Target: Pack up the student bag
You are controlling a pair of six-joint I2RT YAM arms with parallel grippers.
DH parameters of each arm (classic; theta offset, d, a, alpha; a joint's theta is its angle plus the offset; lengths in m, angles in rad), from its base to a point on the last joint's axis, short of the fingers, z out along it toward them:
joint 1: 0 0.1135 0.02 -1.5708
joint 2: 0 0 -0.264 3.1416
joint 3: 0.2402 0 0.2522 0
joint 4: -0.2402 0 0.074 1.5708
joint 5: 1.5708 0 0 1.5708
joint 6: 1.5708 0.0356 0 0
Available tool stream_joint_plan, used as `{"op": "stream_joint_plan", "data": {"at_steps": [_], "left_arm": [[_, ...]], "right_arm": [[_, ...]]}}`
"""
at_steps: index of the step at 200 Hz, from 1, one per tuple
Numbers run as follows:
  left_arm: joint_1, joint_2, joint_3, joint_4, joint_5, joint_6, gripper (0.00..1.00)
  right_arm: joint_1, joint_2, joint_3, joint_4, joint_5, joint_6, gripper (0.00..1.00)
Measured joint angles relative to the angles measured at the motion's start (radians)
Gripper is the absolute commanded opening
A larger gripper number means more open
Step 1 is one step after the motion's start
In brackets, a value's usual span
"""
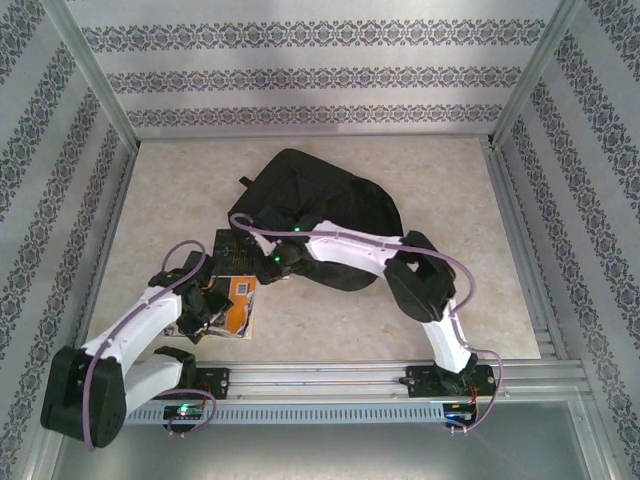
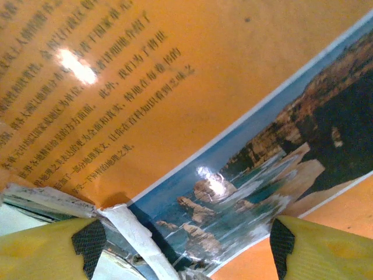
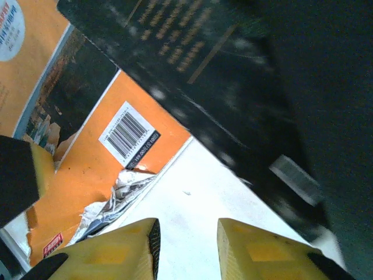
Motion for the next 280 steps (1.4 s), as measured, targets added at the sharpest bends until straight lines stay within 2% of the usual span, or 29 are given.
{"op": "stream_joint_plan", "data": {"at_steps": [43, 65, 98, 144, 172, 196, 238, 280], "left_arm": [[-0.164, 0.151, 0.087, 0.037, 0.082, 0.062, 0.70], [-0.235, 0.162, 0.097, 0.078, 0.150, 0.091, 0.67], [-0.292, 0.150, 0.075, 0.132, 0.233, 0.134, 0.62], [-0.298, 0.038, -0.016, 0.193, 0.269, 0.158, 0.64], [-0.299, -0.009, -0.035, 0.211, 0.265, 0.163, 0.64], [-0.299, -0.023, -0.049, 0.220, 0.265, 0.163, 0.64], [-0.299, -0.021, -0.055, 0.224, 0.264, 0.165, 0.63], [-0.299, -0.015, -0.056, 0.226, 0.261, 0.166, 0.60]], "right_arm": [[-0.048, -0.117, -0.107, 0.015, 0.016, 0.005, 0.34], [-0.050, -0.120, -0.116, 0.005, 0.017, -0.005, 0.35], [-0.049, -0.103, -0.094, -0.027, 0.008, -0.036, 0.37], [-0.027, 0.019, -0.003, -0.092, 0.050, -0.090, 0.41], [-0.011, 0.066, 0.014, -0.121, 0.112, -0.122, 0.61], [-0.005, 0.090, 0.024, -0.136, 0.149, -0.156, 0.69], [-0.005, 0.122, 0.047, -0.159, 0.129, -0.203, 0.72], [-0.015, 0.137, 0.064, -0.184, 0.017, -0.258, 0.71]]}}
